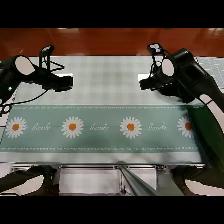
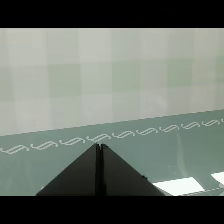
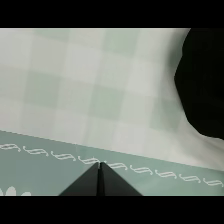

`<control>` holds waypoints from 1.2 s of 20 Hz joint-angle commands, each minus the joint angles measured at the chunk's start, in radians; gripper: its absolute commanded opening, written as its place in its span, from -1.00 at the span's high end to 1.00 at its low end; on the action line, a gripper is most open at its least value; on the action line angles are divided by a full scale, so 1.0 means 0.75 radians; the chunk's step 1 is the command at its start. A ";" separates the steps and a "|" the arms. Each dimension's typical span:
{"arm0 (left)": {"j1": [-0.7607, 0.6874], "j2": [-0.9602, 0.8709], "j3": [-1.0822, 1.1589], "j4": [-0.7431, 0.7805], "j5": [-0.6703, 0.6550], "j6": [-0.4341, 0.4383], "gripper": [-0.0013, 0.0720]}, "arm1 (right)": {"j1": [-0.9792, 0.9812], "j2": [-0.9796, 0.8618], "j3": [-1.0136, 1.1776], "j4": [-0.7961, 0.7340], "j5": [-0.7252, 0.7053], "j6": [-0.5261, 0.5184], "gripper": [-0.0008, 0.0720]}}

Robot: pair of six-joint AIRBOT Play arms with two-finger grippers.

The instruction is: Fold the shirts.

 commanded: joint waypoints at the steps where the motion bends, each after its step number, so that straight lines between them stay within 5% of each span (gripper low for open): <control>1: 0.001 -0.001 0.002 0.000 0.000 0.000 0.92 | 0.001 0.001 -0.001 0.000 0.000 0.001 0.91; 15: 0.001 -0.001 0.002 0.000 0.001 0.000 0.92 | 0.001 0.001 -0.001 0.000 -0.001 0.001 0.91; 18: 0.004 -0.001 0.002 0.015 0.144 -0.001 0.92 | 0.001 0.001 -0.001 -0.058 -0.137 0.007 0.91; 19: -0.001 -0.001 0.002 0.016 0.189 0.001 0.92 | 0.001 0.001 -0.001 -0.101 -0.224 0.008 0.88; 20: 0.000 -0.004 0.002 0.015 0.247 0.001 0.90 | 0.001 0.001 -0.001 -0.177 -0.311 0.011 0.45; 21: 0.005 -0.006 0.002 0.017 0.297 0.002 0.61 | -0.005 0.001 0.003 -0.334 -0.381 0.038 -0.16; 22: 0.017 -0.008 0.004 0.015 0.312 0.019 -0.26 | -0.033 -0.001 0.018 -0.495 -0.398 0.089 -0.14; 24: 0.049 -0.003 0.004 0.040 0.253 0.015 -0.42 | -0.182 -0.016 0.073 -0.586 -0.394 0.151 -0.14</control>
